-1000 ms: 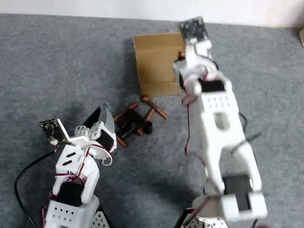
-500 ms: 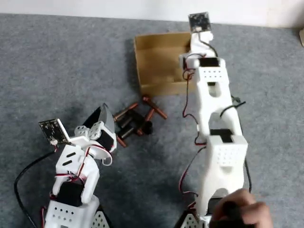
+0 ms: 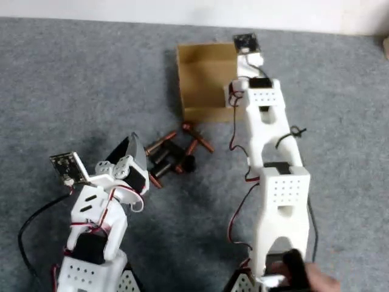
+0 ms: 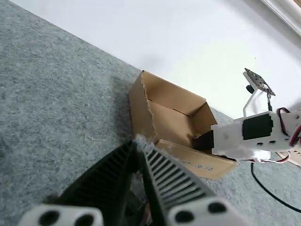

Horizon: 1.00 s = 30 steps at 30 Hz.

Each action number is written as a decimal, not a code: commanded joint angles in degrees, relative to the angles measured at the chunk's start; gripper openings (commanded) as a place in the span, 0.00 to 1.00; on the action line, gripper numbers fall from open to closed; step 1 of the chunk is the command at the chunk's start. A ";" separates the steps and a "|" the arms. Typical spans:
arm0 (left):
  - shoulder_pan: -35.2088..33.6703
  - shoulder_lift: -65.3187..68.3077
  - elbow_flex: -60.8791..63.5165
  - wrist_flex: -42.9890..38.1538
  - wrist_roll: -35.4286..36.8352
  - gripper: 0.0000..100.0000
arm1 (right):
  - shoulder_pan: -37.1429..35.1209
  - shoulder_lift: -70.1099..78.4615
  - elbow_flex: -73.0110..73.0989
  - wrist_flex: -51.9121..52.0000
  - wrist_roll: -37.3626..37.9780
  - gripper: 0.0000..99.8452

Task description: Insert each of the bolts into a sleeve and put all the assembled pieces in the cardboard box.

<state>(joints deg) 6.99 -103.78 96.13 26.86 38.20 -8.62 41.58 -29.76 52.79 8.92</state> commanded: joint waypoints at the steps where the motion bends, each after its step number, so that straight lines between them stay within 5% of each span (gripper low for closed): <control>1: -0.48 -0.66 1.01 0.70 -0.09 0.01 | 1.80 -2.95 -4.53 2.51 -0.35 0.35; 20: 0.13 -0.66 1.01 4.22 -5.80 0.01 | -11.30 -32.48 -37.76 48.48 -7.21 0.35; 30: 0.22 -0.66 1.01 4.66 -10.11 0.01 | -11.65 -76.26 0.75 48.04 -6.77 0.35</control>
<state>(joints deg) 6.99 -103.78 96.13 31.25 28.70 -19.69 -18.90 -42.07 99.82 2.24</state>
